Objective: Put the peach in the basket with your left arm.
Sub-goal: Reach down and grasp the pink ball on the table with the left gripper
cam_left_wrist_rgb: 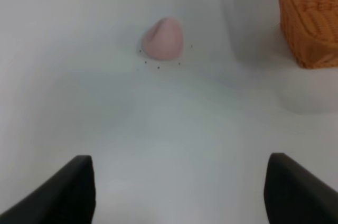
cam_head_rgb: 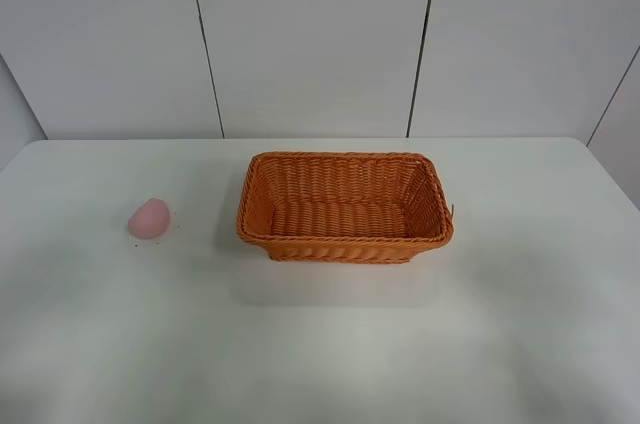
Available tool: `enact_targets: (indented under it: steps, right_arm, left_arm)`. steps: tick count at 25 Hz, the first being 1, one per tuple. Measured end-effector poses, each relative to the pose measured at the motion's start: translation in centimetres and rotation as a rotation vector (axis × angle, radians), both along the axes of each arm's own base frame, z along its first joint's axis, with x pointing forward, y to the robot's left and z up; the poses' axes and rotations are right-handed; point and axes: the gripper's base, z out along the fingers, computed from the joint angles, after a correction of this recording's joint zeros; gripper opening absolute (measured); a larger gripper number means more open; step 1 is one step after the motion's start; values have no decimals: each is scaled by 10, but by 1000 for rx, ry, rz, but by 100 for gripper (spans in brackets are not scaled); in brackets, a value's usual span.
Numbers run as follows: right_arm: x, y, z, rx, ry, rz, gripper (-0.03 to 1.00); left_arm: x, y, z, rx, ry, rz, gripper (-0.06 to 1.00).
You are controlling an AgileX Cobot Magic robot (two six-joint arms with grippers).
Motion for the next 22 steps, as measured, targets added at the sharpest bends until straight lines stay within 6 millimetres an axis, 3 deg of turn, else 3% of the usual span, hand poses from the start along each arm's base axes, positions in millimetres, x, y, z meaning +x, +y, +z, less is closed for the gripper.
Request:
enact_targets:
  steps: [3, 6, 11, 16, 22]
  right_arm:
    - [0, 0, 0, 0, 0, 0, 69]
    - [0, 0, 0, 0, 0, 0, 69]
    - [0, 0, 0, 0, 0, 0, 69]
    - [0, 0, 0, 0, 0, 0, 69]
    - [0, 0, 0, 0, 0, 0, 69]
  left_arm:
    - [22, 0, 23, 0, 74, 0, 77]
    - [57, -1, 47, 0, 166, 1, 76]
    - [141, -3, 68, -18, 328, -3, 76]
    - [239, -4, 53, -20, 521, -1, 76]
    - [342, -5, 2, -20, 691, 2, 76]
